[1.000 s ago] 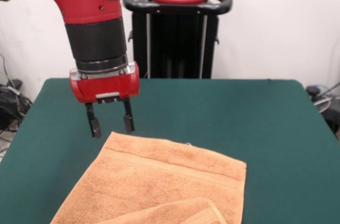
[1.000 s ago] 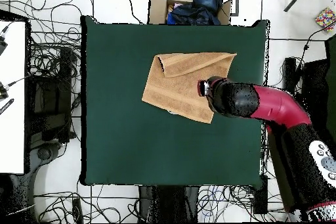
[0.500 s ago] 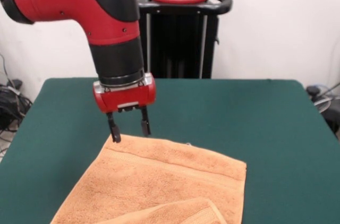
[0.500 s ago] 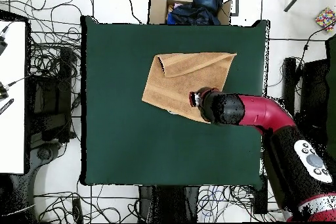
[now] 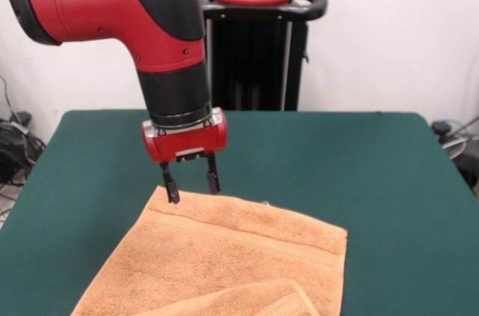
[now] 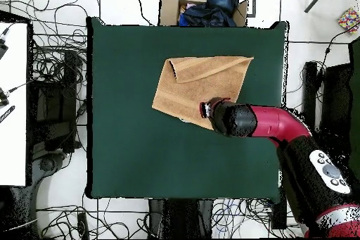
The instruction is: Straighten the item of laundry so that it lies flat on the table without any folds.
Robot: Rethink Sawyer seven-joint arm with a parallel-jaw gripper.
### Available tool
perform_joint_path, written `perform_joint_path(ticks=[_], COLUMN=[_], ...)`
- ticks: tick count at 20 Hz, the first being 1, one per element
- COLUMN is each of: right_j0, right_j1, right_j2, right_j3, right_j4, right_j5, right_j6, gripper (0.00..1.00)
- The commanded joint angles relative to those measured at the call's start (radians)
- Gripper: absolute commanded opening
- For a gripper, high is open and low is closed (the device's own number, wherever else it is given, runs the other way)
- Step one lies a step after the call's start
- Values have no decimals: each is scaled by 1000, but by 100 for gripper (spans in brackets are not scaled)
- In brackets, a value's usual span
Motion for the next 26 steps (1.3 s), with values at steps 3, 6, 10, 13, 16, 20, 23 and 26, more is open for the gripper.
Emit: perform_joint_path(ticks=[3, 6, 10, 13, 16, 20, 23, 26], right_j0=[-21, -39, -52, -65, -82, -82, -54, -20], right_j1=[34, 19, 23, 35, 42, 44, 55, 81], right_j2=[-65, -68, -71, -68, -66, -83, -129, -178], right_j3=[-29, -7, -9, -11, 3, 36, 55, 62], right_j4=[-64, -68, -76, -88, -102, -129, -157, -174], right_j5=[11, 2, 4, 6, 1, -38, -88, -108], right_j6=[4, -3, -17, -36, -43, 2, 71, 128], gripper=[100, 100, 100, 100, 100, 100, 100, 100])
